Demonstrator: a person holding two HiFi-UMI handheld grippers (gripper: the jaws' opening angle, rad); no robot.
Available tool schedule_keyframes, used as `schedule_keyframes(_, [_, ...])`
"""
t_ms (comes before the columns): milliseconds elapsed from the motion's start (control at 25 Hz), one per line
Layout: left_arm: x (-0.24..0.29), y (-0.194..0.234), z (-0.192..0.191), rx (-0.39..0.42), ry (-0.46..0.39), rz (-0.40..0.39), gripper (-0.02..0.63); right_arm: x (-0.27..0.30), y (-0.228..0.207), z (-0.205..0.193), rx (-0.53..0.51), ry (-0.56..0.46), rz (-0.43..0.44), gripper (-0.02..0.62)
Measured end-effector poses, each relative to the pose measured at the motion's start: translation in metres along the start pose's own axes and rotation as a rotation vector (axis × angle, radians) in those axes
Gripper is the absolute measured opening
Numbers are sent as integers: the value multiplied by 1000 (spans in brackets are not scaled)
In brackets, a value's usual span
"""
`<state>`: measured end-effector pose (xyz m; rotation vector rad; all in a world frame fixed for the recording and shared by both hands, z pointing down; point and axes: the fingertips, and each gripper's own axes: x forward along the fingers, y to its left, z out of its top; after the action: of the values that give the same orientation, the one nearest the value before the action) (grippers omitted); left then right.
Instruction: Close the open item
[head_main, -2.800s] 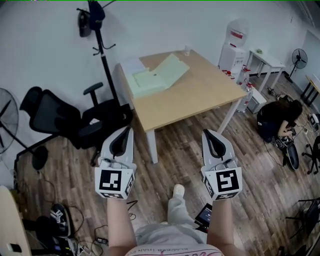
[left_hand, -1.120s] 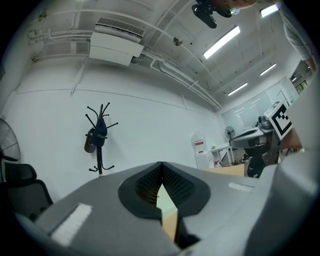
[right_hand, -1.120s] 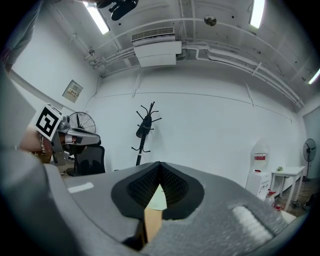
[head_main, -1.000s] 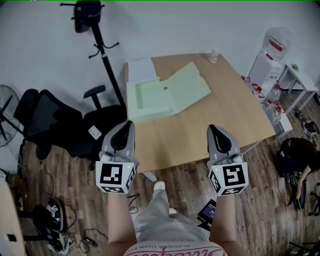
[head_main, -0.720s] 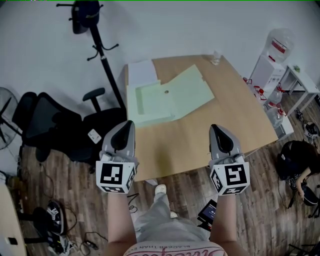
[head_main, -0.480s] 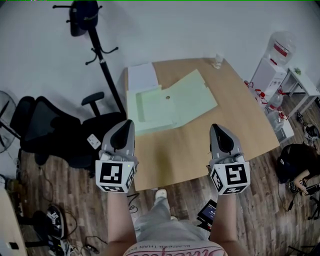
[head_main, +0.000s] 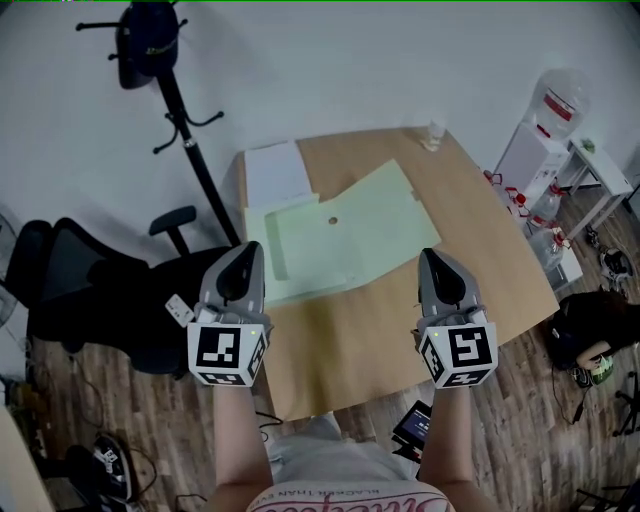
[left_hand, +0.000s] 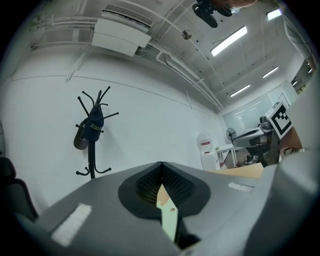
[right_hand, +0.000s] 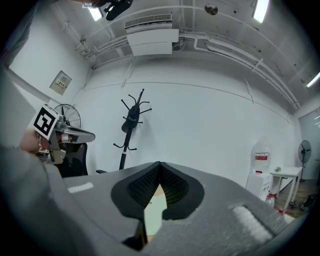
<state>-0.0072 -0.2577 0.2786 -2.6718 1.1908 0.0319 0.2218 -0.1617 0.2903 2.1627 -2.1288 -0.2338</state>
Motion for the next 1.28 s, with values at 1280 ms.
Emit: schedule_keyframes(1280, [68, 19, -61, -39, 105, -10, 15, 63, -53, -64, 71, 163, -38, 207])
